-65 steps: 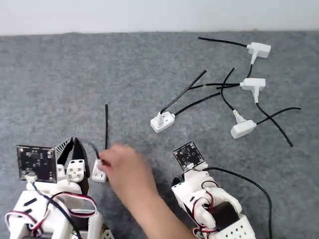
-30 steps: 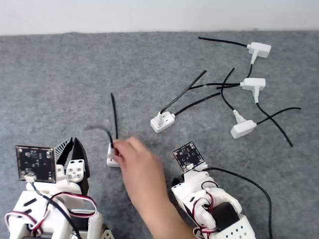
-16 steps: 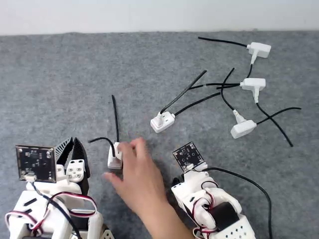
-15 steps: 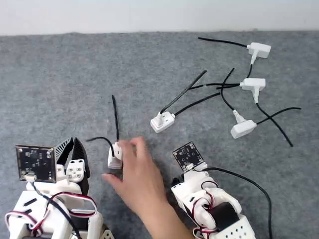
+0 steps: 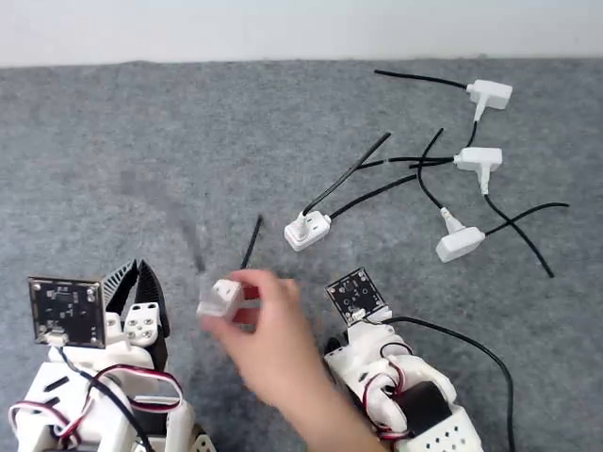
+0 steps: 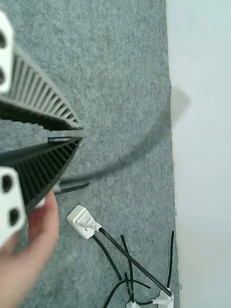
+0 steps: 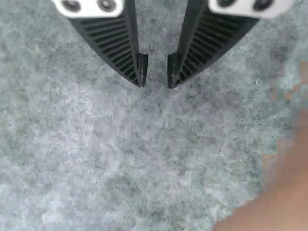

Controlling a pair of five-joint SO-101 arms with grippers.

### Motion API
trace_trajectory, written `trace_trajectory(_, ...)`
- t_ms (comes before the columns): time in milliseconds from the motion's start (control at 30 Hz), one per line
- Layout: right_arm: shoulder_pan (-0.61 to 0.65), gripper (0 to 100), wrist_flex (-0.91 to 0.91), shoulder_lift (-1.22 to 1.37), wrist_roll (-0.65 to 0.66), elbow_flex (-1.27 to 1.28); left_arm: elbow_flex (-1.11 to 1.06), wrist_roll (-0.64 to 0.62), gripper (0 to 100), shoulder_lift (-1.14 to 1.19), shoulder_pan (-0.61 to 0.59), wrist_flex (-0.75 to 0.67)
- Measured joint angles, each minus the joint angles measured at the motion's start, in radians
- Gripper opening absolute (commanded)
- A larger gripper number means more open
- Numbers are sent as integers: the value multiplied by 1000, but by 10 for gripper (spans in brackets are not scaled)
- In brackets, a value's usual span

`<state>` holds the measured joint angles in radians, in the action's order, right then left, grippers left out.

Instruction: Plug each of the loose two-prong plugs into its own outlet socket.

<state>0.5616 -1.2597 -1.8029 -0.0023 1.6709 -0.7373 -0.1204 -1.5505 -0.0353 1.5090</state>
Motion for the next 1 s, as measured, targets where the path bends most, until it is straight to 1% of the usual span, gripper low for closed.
trace_trajectory(833,-3,90,-2,2,-5,0,-32,0,12,0,5,0)
trace_trajectory(1000,-3,90,-2,2,-5,0,-32,0,12,0,3,-34)
